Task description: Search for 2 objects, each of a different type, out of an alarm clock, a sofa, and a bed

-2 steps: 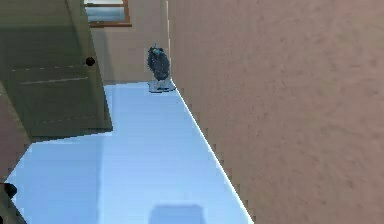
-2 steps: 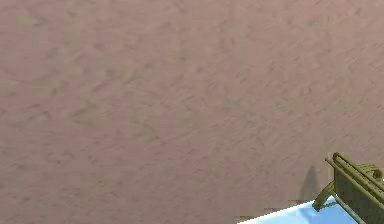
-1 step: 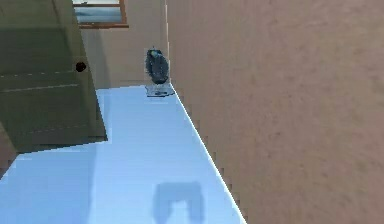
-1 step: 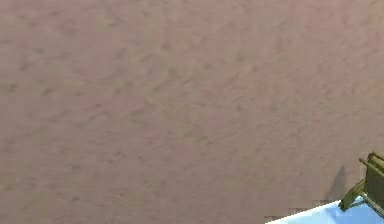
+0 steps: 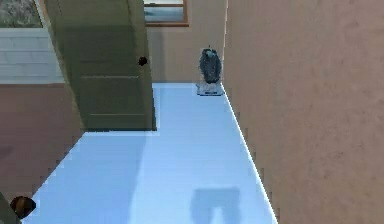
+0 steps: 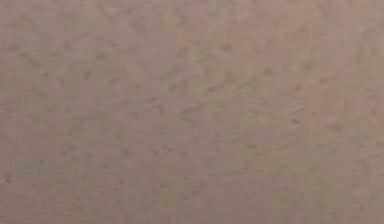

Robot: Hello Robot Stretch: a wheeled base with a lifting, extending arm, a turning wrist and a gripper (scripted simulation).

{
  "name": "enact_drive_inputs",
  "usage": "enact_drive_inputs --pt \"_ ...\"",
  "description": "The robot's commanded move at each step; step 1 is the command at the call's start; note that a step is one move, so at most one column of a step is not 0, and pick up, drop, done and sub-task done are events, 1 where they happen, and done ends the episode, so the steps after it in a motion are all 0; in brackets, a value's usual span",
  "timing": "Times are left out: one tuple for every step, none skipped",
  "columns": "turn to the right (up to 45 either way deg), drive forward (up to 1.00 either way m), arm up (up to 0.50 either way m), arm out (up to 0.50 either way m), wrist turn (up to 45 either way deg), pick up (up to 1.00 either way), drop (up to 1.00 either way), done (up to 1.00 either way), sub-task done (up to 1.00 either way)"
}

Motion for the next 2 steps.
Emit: enact_drive_inputs --pt "0.0 0.65 0.00 0.00 0.0 0.00 0.00 0.00 0.00" --pt "-45.0 0.00 0.00 0.00 0.0 0.00 0.00 0.00 0.00"
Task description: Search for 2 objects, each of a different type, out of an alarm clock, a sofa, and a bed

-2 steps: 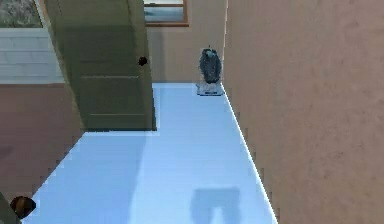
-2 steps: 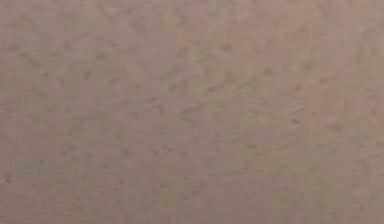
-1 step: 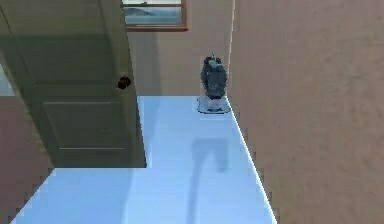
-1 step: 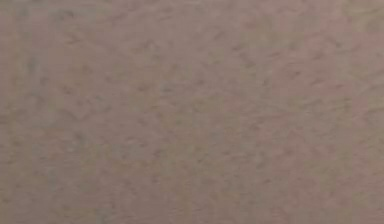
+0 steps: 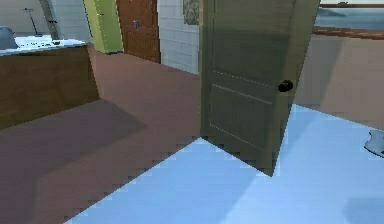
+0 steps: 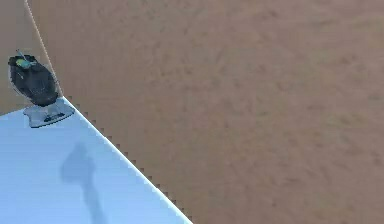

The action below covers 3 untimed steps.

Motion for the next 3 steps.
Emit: enact_drive_inputs --pt "-18.0 0.00 0.00 0.00 0.0 0.00 0.00 0.00 0.00" --pt "0.0 0.25 0.00 0.00 0.0 0.00 0.00 0.00 0.00" --pt "0.0 1.00 0.00 0.00 0.0 0.00 0.00 0.00 0.00"
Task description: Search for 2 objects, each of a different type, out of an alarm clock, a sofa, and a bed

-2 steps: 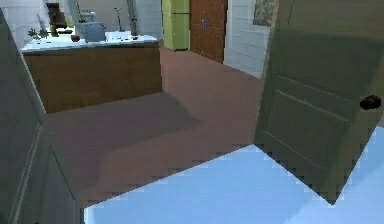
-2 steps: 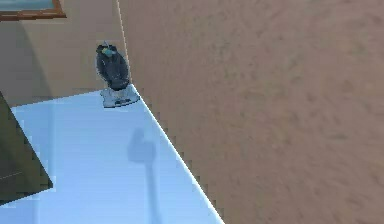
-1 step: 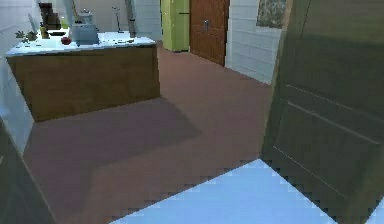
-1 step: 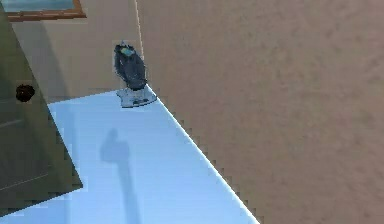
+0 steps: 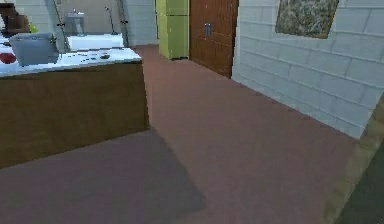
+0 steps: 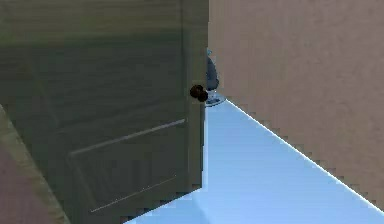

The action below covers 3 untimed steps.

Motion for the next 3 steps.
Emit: enact_drive_inputs --pt "0.0 0.65 0.00 0.00 0.0 0.00 0.00 0.00 0.00" --pt "3.0 0.00 0.00 0.00 0.0 0.00 0.00 0.00 0.00" --pt "0.0 1.00 0.00 0.00 0.0 0.00 0.00 0.00 0.00"
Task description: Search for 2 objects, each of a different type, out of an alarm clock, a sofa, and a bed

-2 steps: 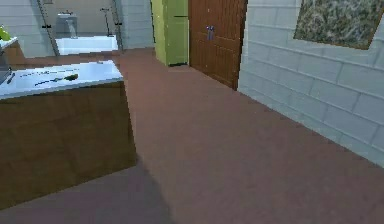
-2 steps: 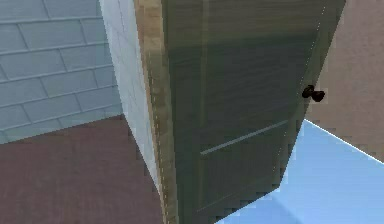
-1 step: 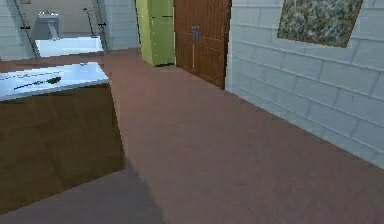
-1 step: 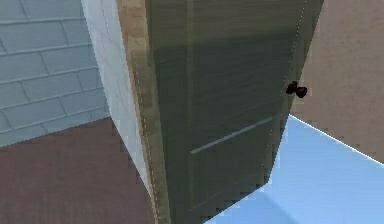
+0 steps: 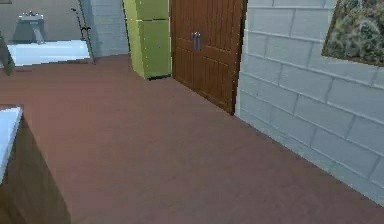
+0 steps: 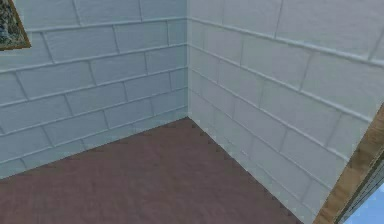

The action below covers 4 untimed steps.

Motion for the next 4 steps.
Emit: enact_drive_inputs --pt "0.0 0.55 0.00 0.00 0.0 0.00 0.00 0.00 0.00" --pt "-30.0 0.00 0.00 0.00 0.0 0.00 0.00 0.00 0.00" --pt "0.0 1.00 0.00 0.00 0.0 0.00 0.00 0.00 0.00" --pt "6.0 0.00 0.00 0.00 0.0 0.00 0.00 0.00 0.00"
